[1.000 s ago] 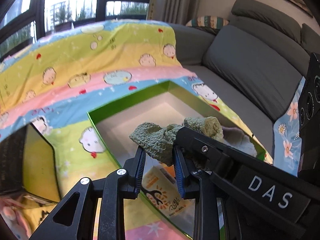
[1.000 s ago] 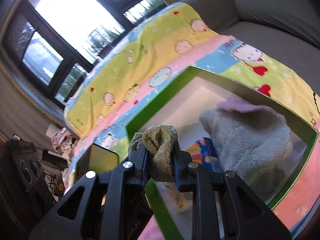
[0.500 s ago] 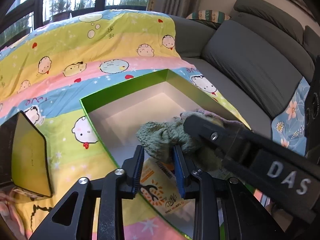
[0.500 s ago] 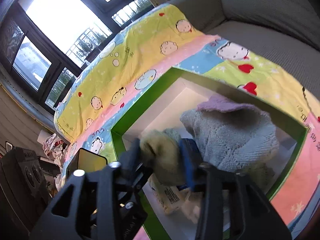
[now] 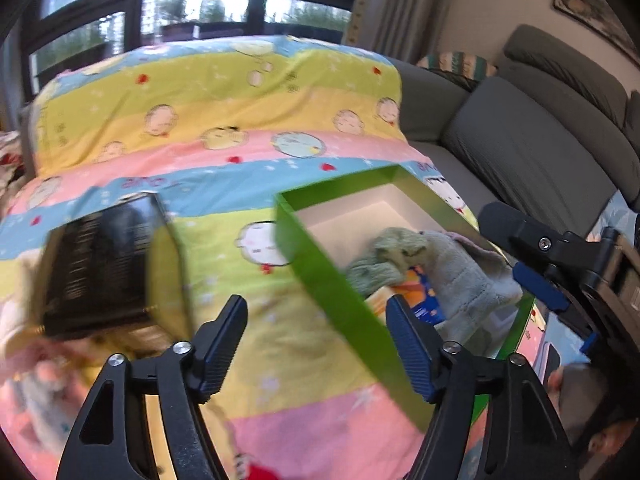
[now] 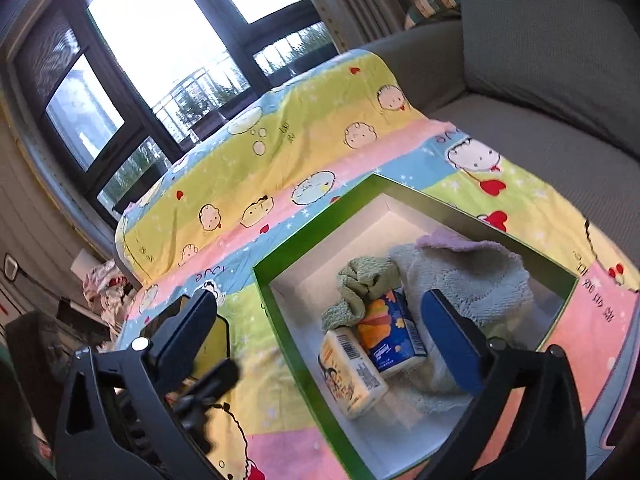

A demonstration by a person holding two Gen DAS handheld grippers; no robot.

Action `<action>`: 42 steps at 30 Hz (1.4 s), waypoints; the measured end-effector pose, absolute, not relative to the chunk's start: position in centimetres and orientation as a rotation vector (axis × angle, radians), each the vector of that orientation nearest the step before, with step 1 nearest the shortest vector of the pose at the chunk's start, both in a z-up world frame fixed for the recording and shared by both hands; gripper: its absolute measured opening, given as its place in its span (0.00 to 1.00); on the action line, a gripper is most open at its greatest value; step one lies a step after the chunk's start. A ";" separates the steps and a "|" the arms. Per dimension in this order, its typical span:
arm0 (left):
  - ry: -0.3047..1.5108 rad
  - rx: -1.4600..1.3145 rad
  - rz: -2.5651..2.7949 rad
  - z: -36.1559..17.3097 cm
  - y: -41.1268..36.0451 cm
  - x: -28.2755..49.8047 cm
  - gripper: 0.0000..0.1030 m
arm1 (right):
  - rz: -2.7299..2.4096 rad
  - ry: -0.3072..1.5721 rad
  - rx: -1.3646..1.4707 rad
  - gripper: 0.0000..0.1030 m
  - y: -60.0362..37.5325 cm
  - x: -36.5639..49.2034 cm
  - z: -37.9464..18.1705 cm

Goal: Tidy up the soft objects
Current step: 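Move the right gripper back toward the grey elephant plush, then grasp the grey elephant plush by its body with the right gripper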

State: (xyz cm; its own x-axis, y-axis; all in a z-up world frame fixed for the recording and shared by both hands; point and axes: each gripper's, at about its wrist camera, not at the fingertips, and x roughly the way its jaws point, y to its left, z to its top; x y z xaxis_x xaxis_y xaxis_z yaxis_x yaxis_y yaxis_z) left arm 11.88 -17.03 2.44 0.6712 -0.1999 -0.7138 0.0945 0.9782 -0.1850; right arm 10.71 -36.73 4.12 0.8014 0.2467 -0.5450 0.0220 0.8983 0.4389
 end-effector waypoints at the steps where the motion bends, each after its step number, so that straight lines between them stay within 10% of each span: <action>1: 0.808 -0.139 -0.152 2.8 -16.1 11.0 0.73 | 0.125 0.630 0.435 0.99 -36.4 10.4 4.3; 36: 0.780 -0.481 0.355 -2.4 7.0 -6.2 0.75 | 0.685 0.827 0.121 0.99 -12.8 4.3 0.7; 42: 0.787 -0.517 0.373 -2.9 8.5 -6.7 0.75 | 0.721 0.918 0.148 0.81 -9.3 5.8 -2.4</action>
